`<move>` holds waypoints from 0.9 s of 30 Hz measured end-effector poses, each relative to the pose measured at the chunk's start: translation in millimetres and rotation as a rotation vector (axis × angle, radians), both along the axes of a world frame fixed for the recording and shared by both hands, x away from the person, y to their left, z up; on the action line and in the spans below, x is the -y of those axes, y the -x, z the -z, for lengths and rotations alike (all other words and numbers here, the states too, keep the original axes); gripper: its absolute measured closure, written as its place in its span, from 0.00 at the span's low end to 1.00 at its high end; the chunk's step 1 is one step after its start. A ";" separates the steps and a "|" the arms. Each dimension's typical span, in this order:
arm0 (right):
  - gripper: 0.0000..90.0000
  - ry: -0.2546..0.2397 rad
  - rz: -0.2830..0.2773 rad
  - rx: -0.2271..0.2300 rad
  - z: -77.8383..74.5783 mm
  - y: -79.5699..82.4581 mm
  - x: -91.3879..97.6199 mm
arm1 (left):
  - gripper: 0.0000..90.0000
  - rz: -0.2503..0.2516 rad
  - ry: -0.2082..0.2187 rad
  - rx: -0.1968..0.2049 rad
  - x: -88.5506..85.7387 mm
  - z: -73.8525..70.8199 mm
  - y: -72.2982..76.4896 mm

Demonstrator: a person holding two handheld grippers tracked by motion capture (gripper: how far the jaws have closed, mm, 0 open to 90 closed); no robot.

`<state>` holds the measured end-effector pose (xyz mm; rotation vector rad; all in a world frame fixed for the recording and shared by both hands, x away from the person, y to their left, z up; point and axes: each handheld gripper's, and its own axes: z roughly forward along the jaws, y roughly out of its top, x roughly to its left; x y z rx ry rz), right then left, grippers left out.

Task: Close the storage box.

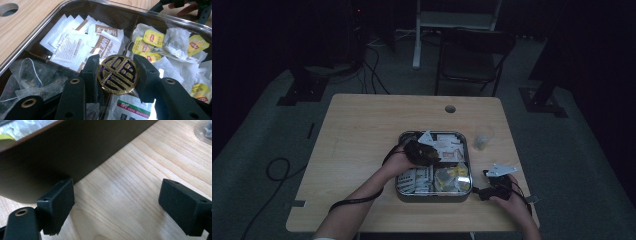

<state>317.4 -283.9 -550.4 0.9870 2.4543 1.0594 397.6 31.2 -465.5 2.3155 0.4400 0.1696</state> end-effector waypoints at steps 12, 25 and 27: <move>0.14 0.000 0.000 0.000 0.0 0.0 0.0 | 0.66 0.025 -0.017 -0.016 3.0 3.8 -3.9; 0.14 0.001 0.000 0.001 0.0 0.1 0.0 | 0.66 0.038 -0.011 -0.020 0.9 6.1 -4.2; 0.15 0.001 0.000 0.001 0.0 0.2 -0.1 | 0.66 0.034 -0.001 -0.020 0.2 7.1 -3.9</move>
